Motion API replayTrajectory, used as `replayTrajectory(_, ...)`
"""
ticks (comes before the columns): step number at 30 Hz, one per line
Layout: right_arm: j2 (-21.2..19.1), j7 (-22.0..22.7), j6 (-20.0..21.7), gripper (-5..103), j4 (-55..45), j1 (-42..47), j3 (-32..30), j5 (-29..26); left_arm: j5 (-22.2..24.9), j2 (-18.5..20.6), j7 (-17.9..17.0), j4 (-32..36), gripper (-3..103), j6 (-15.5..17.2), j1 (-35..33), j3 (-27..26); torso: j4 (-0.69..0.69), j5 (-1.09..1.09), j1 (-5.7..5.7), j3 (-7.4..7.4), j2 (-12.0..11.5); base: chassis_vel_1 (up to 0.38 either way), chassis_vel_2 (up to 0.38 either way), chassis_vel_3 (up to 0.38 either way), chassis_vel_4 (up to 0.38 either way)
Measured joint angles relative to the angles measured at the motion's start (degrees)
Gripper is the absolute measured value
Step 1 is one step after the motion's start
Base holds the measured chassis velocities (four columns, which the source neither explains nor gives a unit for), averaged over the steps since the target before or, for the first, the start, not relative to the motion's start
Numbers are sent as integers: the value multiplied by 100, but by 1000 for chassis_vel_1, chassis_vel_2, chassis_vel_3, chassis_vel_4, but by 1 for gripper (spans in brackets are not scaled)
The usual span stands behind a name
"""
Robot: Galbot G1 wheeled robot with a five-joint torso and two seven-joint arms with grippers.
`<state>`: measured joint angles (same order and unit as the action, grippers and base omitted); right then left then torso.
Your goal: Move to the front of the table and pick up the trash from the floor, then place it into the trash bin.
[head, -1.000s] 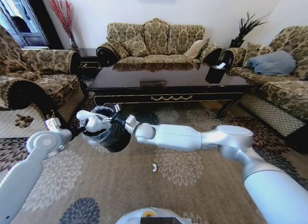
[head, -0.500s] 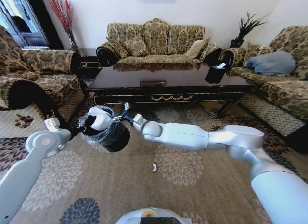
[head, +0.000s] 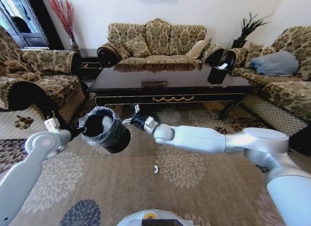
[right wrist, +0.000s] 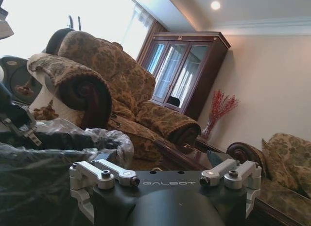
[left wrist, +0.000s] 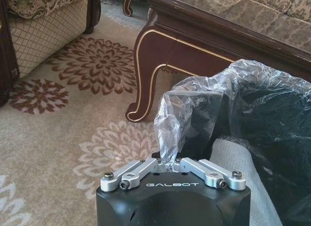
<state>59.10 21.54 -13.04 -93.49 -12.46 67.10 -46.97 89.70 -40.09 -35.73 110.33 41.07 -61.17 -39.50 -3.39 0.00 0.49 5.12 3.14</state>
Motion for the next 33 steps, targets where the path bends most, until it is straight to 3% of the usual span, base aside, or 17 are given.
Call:
replayTrajectory(5, -262, 82, 70, 100, 49, 174, -105, -121, 1, 56, -1, 29, 3, -1, -38, -90, -2, 1, 0, 0, 0, 0, 0, 0, 0)
replayTrajectory(9, -592, 83, 265, 100, -25, 559, -325, -678, 24, 129, 0, 49, 3, -5, -59, -214, -1, 0, 0, 0, 0, 0, 0, 0, 0)
replayTrajectory(15, -864, 168, 550, 100, 8, 971, -529, -1024, 122, 266, -2, 53, 3, -10, -17, -328, -2, 2, 0, 0, 0, 0, 0, 0, 0)
replayTrajectory(19, -1105, 137, 1233, 100, 113, 1226, -505, -1362, 153, 328, -2, 94, 3, -12, -30, -436, -1, 0, 0, 0, 0, 0, 0, 0, 0)
replayTrajectory(24, -1182, 144, 1648, 100, 481, 1644, -398, -1398, 150, 280, -18, 184, 3, -12, -100, -502, -2, 0, 0, 0, 0, 0, 0, 0, 0)
replayTrajectory(29, -1175, 67, 1578, 100, 741, 2079, -401, -1464, 109, 274, -33, 210, 3, -12, -132, -536, -1, 1, 1, 0, 0, 0, 0, 0, 0)
replayTrajectory(33, -1118, -35, 1261, 100, 962, 2617, -490, -1403, 98, 293, -49, 211, 3, -13, -120, -552, -2, 1, 1, 0, 0, 0, 0, 0, 0)
